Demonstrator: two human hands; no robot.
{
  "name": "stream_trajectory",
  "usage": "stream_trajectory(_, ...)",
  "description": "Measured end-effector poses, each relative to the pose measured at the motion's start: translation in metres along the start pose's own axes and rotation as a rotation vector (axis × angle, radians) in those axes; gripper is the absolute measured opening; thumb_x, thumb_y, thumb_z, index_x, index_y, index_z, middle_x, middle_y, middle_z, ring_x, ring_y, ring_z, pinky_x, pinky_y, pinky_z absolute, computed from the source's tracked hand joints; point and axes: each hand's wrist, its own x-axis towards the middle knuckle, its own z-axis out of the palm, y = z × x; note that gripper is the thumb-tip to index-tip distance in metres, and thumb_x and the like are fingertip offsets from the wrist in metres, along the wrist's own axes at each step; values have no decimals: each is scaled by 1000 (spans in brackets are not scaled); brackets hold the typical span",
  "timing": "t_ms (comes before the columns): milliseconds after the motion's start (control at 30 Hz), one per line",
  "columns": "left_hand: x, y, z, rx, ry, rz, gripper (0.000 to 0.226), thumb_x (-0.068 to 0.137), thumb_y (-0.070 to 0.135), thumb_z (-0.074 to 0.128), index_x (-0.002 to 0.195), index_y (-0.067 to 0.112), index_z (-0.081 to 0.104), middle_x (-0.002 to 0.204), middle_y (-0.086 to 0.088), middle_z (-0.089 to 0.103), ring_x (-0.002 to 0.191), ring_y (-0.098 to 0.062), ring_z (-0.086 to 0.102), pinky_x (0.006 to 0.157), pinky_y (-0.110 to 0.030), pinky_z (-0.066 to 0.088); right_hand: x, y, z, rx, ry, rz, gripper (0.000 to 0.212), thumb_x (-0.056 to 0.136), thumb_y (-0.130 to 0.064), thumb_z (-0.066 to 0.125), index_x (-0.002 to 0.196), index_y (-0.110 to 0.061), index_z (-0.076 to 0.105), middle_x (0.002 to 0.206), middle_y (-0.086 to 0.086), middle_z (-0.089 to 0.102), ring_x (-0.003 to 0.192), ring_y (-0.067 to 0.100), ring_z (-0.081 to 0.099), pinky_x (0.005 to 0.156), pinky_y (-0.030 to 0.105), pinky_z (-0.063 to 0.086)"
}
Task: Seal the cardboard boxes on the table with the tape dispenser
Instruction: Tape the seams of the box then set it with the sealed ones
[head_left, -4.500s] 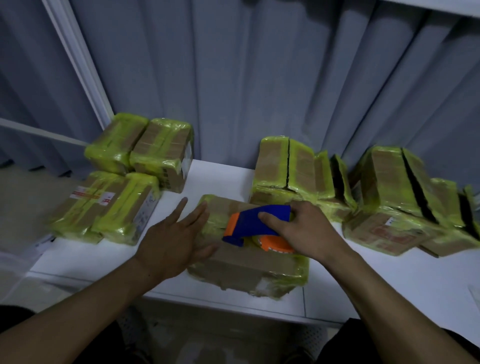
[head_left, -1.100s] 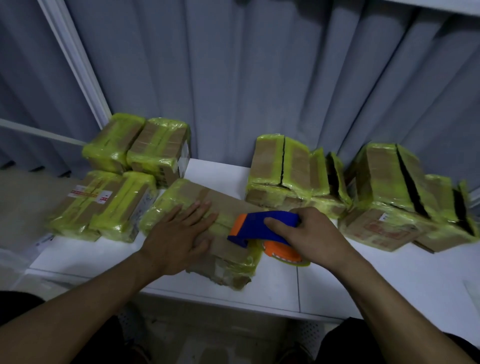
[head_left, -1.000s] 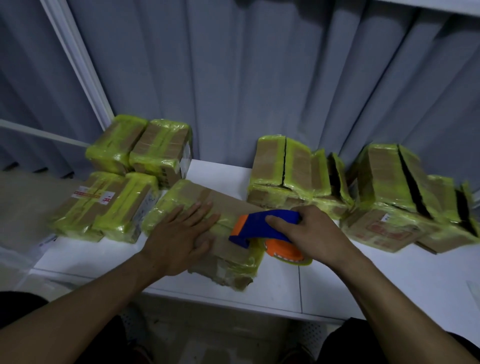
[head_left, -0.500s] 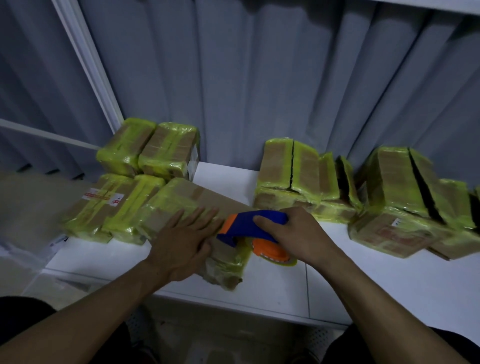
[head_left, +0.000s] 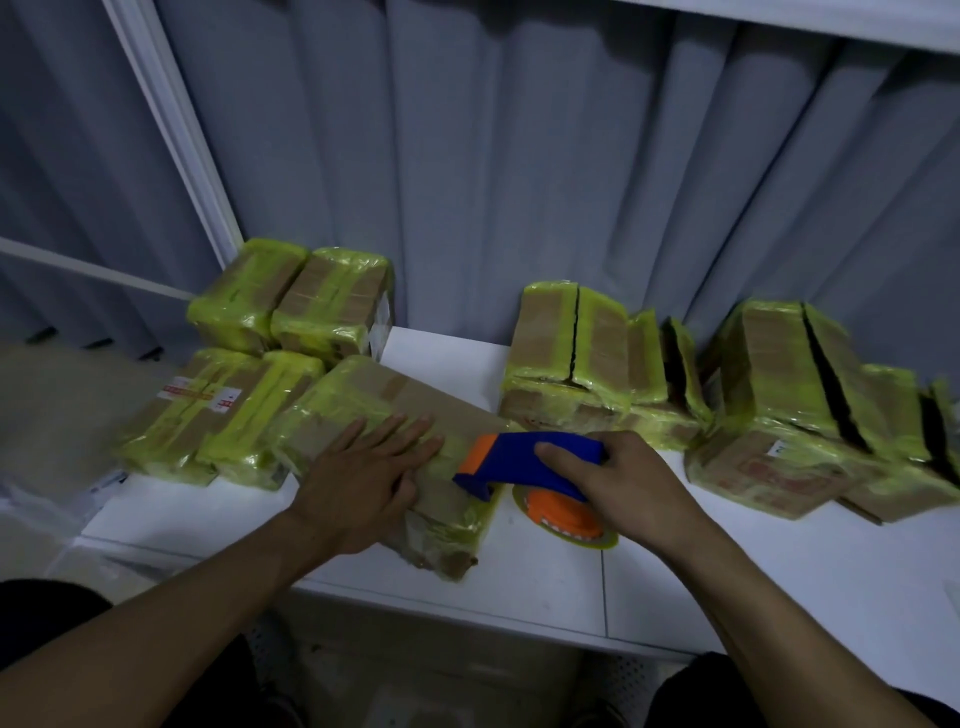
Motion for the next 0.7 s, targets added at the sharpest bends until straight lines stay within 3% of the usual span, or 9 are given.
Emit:
stream_trajectory(200, 1, 22, -2, -140, -15, 19, 66, 93, 45, 9, 157, 36, 14, 163, 17, 3, 152, -8, 0, 123, -37, 2, 1, 1, 2, 11, -3, 1, 40, 91, -57, 68, 79, -19, 75, 67, -1, 72, 57, 7, 68, 53, 19, 46)
stream_trajectory(400, 5, 31, 4, -50, 40, 79, 57, 101, 42, 20, 156, 30, 24, 159, 12, 28, 148, -12, 25, 120, -40, 23, -2, 10, -2, -5, -20, 10, 48, 89, -64, 65, 88, -17, 76, 72, 1, 74, 62, 10, 70, 60, 27, 53)
stream_trajectory(500, 7, 33, 5, -20, 42, 89, 56, 101, 43, 21, 156, 30, 27, 159, 11, 29, 147, -12, 28, 119, -41, 26, -6, 13, -7, 10, -40, 17, 48, 89, -62, 66, 85, -15, 76, 71, 3, 74, 62, 12, 70, 61, 28, 51)
stream_trajectory(633, 10, 34, 6, -7, 22, 87, 55, 101, 44, 22, 154, 33, 30, 160, 15, 24, 148, -10, 25, 119, -41, 25, -15, 18, -30, 50, 6, 52, 40, 89, -54, 72, 75, -18, 75, 66, 0, 73, 55, 7, 67, 50, 16, 44)
stream_trajectory(700, 10, 33, 6, -13, 10, 83, 55, 102, 45, 20, 154, 34, 30, 160, 16, 23, 148, -10, 25, 119, -40, 24, -21, 25, -34, 38, -9, 66, 41, 89, -55, 72, 74, -17, 74, 67, 2, 73, 57, 10, 68, 53, 19, 45)
